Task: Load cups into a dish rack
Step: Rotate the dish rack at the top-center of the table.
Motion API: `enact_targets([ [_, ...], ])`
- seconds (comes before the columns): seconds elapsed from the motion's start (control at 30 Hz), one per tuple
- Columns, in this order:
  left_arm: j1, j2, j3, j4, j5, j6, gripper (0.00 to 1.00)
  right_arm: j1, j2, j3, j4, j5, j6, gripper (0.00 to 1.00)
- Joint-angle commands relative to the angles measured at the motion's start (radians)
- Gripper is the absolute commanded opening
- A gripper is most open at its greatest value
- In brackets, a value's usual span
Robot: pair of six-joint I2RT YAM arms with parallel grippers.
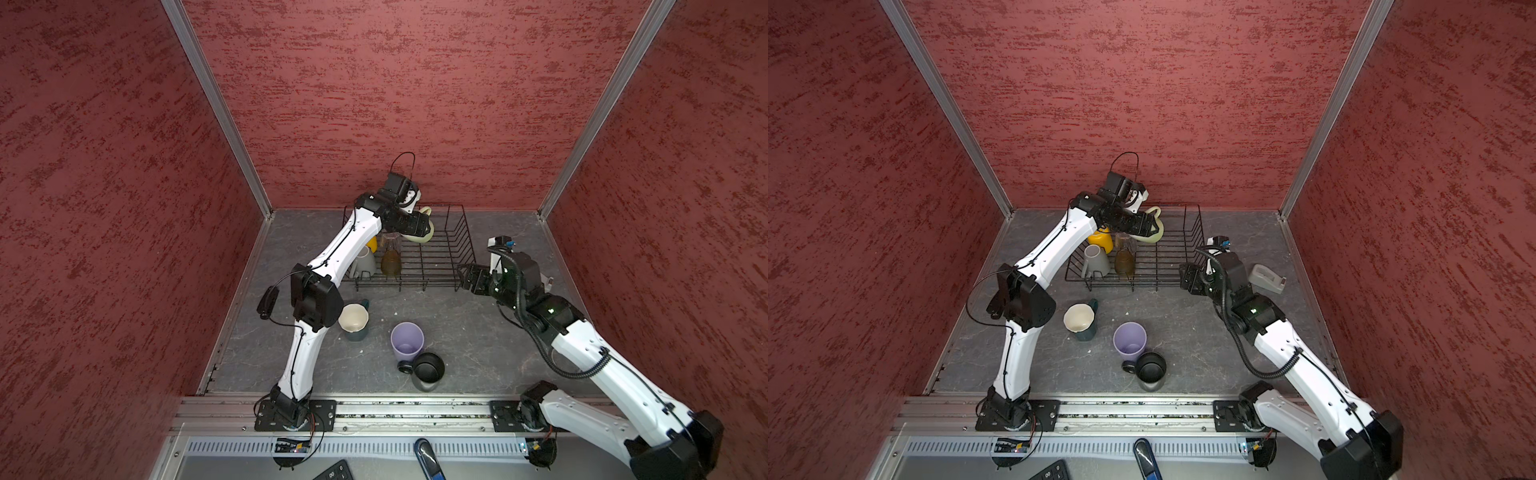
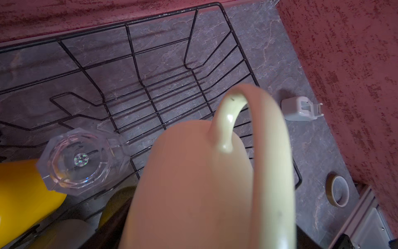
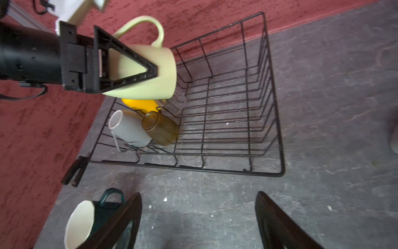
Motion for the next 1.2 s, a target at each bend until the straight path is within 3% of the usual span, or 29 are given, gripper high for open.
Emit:
enact_targets([
  [0.0,-0.012,0.015,0.089,-0.063,-0.033,-0.003,0.0,-0.072,0.03,0.032,-0.009,-0.056,-0.047,0.78],
  [0.27,-0.013,0.014,0.082,-0.063,-0.063,0.002,0.0,-0.207,0.215,0.072,0.071,-0.179,-0.108,0.61],
  [0.47,-0.015,-0.007,0.051,-0.056,-0.06,0.001,0.0,-0.255,0.335,0.088,0.13,-0.182,-0.111,0.51],
  [0.8,-0.017,-0.035,-0.001,-0.014,-0.049,0.002,0.0,-0.265,0.459,0.093,0.194,-0.163,-0.13,0.42],
  [1.17,-0.016,-0.04,0.002,-0.012,-0.067,0.008,0.0,-0.264,0.499,0.073,0.233,-0.192,-0.133,0.19],
])
